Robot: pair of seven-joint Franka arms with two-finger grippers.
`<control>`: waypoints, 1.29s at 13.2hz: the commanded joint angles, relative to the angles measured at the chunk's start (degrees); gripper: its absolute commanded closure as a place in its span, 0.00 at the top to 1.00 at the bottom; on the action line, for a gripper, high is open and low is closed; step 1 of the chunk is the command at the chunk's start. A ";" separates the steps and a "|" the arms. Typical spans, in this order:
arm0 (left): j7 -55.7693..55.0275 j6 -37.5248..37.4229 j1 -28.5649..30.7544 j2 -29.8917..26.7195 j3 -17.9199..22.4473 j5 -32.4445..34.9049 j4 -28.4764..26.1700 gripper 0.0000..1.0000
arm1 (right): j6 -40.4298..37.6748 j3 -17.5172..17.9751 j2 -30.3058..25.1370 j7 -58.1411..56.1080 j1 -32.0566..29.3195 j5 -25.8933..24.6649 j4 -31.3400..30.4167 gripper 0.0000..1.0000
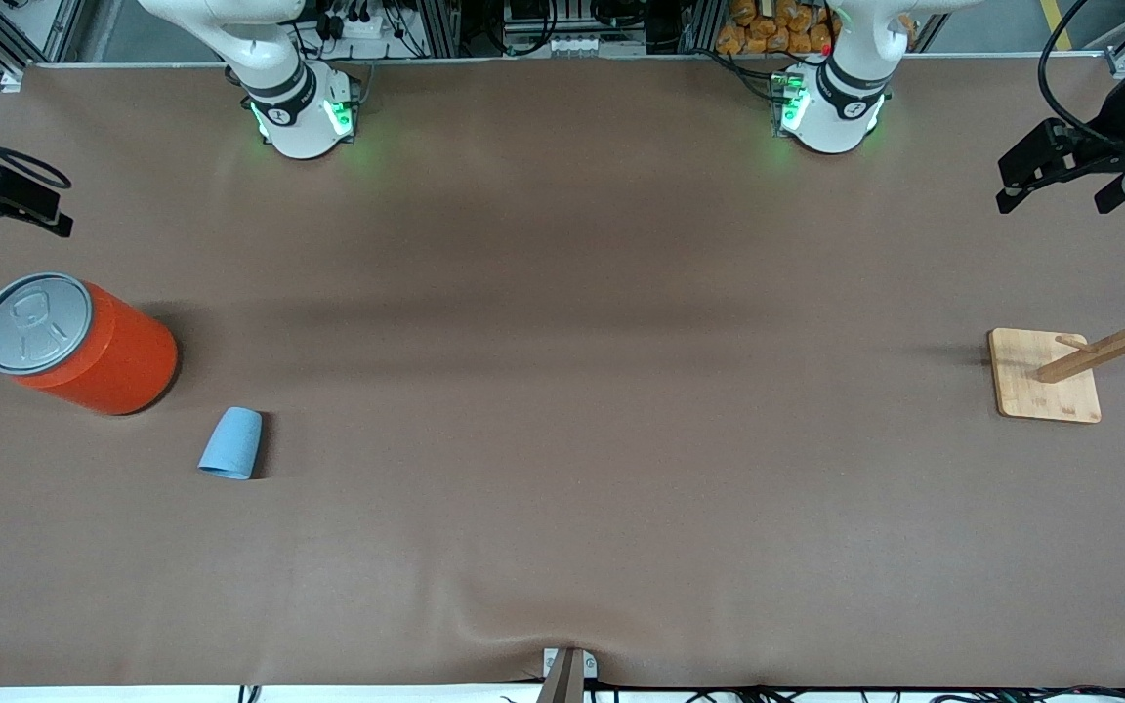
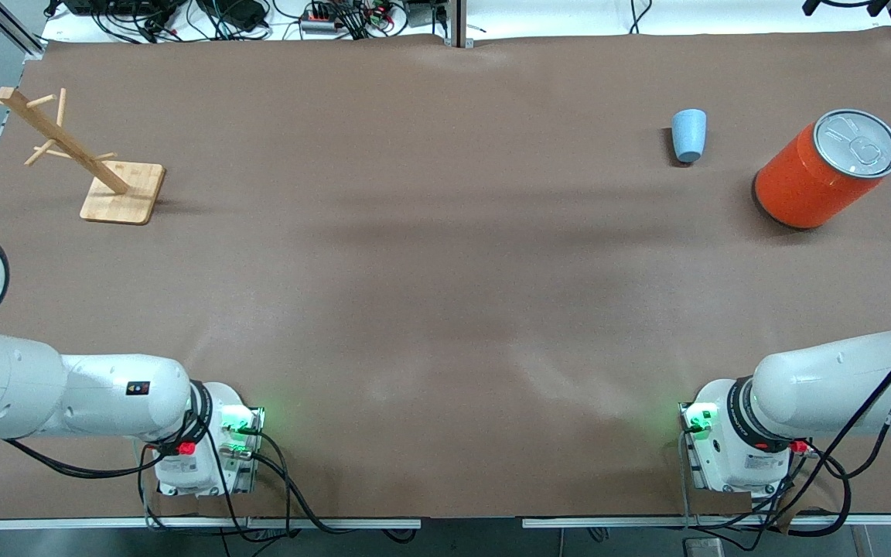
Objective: Flip cup
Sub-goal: 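Reach the right gripper toward the blue cup lying on its side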
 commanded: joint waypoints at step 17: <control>0.81 -1.51 0.45 0.41 -0.28 0.60 1.15 1.00 | 15.50 0.27 10.23 0.30 -0.60 0.28 -8.82 1.00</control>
